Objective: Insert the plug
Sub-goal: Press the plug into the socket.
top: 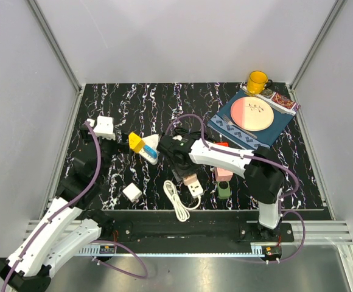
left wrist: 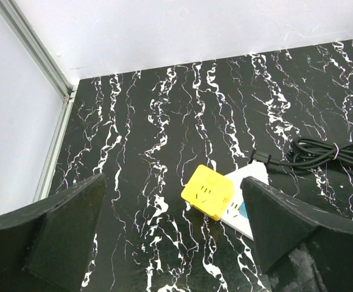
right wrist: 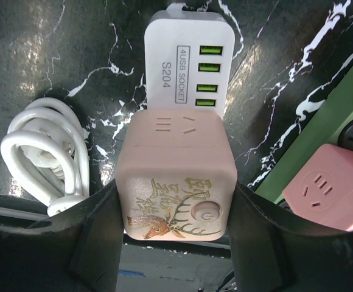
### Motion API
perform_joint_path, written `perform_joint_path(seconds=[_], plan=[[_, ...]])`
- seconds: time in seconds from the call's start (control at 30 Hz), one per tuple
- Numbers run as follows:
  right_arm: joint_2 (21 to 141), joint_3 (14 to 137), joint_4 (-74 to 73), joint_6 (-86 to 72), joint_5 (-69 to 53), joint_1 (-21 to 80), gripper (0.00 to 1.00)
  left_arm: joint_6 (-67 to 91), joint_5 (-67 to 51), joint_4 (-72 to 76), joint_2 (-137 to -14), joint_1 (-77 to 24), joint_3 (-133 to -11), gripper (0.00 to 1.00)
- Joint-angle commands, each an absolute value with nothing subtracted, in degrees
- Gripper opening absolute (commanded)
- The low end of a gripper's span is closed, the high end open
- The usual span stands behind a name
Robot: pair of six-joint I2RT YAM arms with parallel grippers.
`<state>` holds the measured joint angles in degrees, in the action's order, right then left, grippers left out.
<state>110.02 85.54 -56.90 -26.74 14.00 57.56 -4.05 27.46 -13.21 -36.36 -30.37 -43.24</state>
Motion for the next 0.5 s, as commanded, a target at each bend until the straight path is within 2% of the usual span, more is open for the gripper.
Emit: perform_joint_path(seconds=[0.0,0.37,0.4,0.47], plan=[[117.8,83.8,-51.9,-22.7,15.0,54.0,0.0,-5.3,29.6,-10.2,-35.9,-30.5,-42.6,0.99],[122.6,96.5,-46.6,-14.1,14.8,45.7,0.02,-5.5,29.2,-9.5,-35.8,-30.1,-41.9,0.99],[122.8,97.3,-46.5,-13.3,14.7,45.6,0.14,-5.5,28.9,-9.5,-36.0,-30.1,-41.8,0.99],[122.2,98.8,-46.5,-13.0,14.0,45.6,0.26,-5.2,28.3,-10.1,-36.6,-30.1,-42.0,0.99]])
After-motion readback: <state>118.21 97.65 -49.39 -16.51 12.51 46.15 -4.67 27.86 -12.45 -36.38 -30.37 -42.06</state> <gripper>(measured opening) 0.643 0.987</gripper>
